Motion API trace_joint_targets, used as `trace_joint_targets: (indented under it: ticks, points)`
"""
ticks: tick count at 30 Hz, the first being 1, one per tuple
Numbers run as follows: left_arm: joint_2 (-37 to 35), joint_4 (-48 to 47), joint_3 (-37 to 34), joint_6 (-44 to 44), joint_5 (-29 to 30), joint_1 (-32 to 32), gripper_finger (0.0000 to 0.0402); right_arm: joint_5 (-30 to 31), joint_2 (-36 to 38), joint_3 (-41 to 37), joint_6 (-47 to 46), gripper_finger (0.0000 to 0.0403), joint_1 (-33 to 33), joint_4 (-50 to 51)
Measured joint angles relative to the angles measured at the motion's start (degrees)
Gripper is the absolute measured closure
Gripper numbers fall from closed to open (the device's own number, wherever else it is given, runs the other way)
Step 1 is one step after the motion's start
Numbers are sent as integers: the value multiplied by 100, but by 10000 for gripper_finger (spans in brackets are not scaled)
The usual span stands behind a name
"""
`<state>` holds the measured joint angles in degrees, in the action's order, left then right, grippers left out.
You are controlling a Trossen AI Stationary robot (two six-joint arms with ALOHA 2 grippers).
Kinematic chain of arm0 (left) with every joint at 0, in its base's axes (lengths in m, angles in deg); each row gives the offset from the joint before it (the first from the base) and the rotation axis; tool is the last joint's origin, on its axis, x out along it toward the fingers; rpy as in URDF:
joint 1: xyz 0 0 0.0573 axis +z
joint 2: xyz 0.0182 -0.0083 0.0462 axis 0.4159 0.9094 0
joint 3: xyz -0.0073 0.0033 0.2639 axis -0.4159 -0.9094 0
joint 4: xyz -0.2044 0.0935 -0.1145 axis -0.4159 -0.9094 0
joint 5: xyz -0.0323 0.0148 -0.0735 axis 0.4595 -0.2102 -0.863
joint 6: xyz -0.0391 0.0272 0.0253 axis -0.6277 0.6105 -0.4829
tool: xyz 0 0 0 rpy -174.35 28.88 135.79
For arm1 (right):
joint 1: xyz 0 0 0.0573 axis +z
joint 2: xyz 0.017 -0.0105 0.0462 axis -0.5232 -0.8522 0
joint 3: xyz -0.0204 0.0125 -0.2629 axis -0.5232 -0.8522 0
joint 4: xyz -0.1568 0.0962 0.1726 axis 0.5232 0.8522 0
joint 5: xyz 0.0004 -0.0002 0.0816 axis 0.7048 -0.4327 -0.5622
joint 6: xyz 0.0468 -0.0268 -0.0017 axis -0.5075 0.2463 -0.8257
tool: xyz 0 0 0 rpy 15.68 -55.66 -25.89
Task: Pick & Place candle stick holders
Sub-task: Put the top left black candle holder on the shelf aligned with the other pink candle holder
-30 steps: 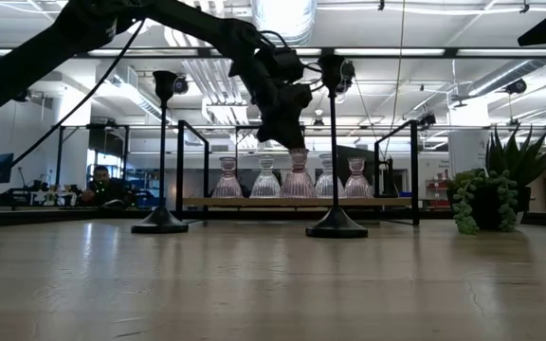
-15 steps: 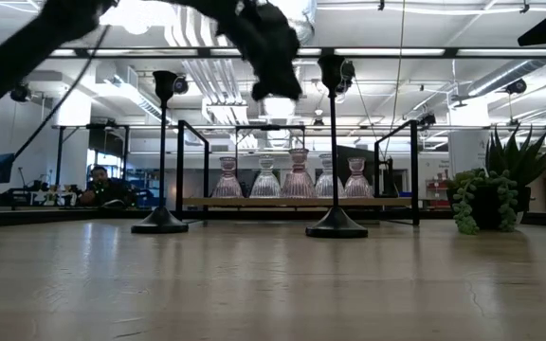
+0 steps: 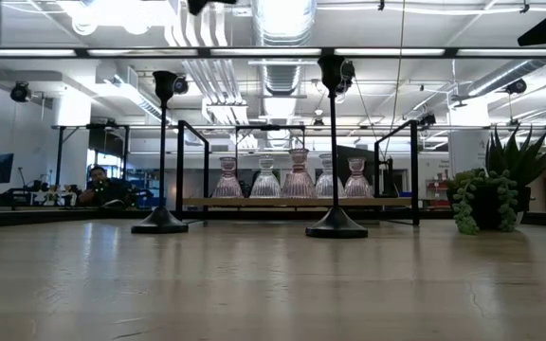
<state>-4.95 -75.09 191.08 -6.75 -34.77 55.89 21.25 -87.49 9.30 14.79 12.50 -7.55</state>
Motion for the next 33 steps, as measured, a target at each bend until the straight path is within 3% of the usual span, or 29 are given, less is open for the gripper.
trace_joint_targets:
  ticks: [9, 15, 22, 33]
  points:
    - [-2055, 728, -2106, -482, 625, 0, 296, 0, -2, 0, 0, 394, 0, 0]
    - [-3019, 1093, -3022, -878, 638, 0, 296, 0, 0, 0, 0, 394, 0, -1]
    - [-3701, 965, -3512, -1141, 638, 0, 296, 0, -1, 0, 0, 394, 0, 0]
    - [-4160, -407, -3644, -1333, 554, 0, 296, 0, -2, 0, 0, 394, 0, 0]
